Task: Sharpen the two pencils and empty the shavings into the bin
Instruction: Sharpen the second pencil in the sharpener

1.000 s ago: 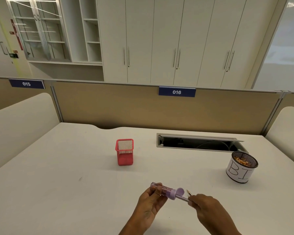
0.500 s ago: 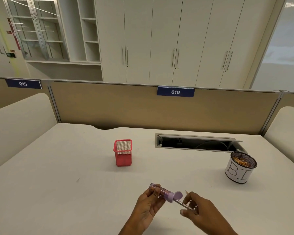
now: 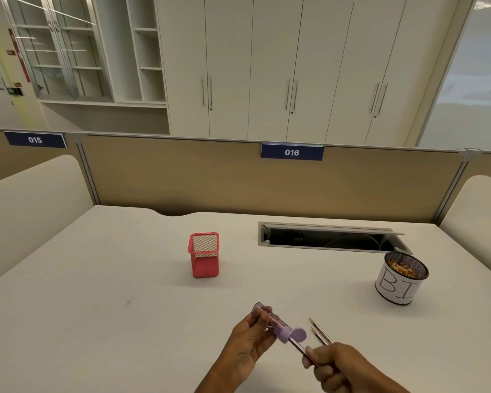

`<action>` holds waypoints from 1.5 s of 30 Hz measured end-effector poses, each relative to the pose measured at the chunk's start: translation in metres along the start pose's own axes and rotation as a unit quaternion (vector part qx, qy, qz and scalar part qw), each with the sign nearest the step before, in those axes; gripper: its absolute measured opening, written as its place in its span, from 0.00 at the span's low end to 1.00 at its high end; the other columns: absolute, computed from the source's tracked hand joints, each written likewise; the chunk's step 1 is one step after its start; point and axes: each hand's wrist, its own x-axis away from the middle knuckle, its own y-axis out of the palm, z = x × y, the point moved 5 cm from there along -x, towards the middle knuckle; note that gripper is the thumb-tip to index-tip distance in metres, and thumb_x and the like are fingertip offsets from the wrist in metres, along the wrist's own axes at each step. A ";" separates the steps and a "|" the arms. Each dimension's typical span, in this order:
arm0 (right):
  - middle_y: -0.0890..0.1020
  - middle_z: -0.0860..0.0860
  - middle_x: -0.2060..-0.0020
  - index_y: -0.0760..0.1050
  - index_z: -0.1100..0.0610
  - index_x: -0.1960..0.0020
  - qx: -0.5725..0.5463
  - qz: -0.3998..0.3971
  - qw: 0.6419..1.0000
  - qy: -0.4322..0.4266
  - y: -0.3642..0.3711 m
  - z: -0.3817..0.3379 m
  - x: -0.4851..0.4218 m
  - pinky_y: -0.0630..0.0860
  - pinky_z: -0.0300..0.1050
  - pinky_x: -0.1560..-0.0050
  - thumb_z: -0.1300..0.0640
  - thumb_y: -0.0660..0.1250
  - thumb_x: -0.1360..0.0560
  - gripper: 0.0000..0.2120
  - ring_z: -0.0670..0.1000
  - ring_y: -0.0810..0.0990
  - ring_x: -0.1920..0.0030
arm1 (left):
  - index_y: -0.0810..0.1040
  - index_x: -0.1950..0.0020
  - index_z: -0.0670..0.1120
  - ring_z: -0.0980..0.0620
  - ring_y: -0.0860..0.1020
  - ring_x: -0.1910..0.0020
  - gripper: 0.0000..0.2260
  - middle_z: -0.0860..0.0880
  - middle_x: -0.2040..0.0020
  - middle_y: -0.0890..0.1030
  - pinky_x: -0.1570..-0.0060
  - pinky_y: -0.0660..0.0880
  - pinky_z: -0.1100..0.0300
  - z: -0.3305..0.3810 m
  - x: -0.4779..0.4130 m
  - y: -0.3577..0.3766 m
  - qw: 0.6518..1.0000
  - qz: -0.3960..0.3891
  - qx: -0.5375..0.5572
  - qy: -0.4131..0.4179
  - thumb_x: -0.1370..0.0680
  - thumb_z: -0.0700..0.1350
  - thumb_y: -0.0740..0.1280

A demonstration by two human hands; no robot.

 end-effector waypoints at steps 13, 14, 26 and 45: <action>0.73 0.42 0.64 0.63 0.36 0.55 0.471 0.245 0.793 -0.298 0.007 -0.028 0.022 0.67 0.27 0.65 0.47 0.64 0.27 0.10 0.39 0.74 0.66 | 0.77 0.54 0.36 0.48 0.83 0.69 0.06 0.43 0.68 0.84 0.69 0.81 0.59 0.004 -0.002 0.000 0.999 0.005 0.036 0.010 0.23 0.34 0.61; 0.71 0.41 0.65 0.62 0.37 0.54 0.548 0.285 0.706 -0.347 0.005 -0.026 0.020 0.65 0.27 0.69 0.49 0.60 0.24 0.08 0.40 0.75 0.67 | 0.77 0.54 0.36 0.48 0.83 0.70 0.06 0.43 0.68 0.84 0.69 0.81 0.60 0.005 -0.003 0.000 0.999 0.006 0.042 0.012 0.23 0.34 0.61; 0.66 0.50 0.84 0.77 0.63 0.70 0.013 0.023 0.996 -0.081 -0.004 -0.006 -0.005 0.55 0.32 0.85 0.66 0.69 0.34 0.06 0.44 0.60 0.86 | 0.78 0.53 0.38 0.48 0.84 0.66 0.05 0.42 0.64 0.84 0.63 0.82 0.59 0.009 -0.001 0.009 1.000 -0.017 -0.015 0.005 0.24 0.35 0.62; 0.73 0.45 0.80 0.66 0.50 0.62 0.587 0.279 0.628 -0.427 0.019 -0.025 0.022 0.63 0.36 0.80 0.52 0.48 0.20 0.14 0.48 0.71 0.77 | 0.78 0.55 0.37 0.46 0.84 0.69 0.05 0.41 0.67 0.84 0.68 0.81 0.58 0.005 0.004 0.013 0.999 -0.005 0.040 -0.001 0.23 0.35 0.62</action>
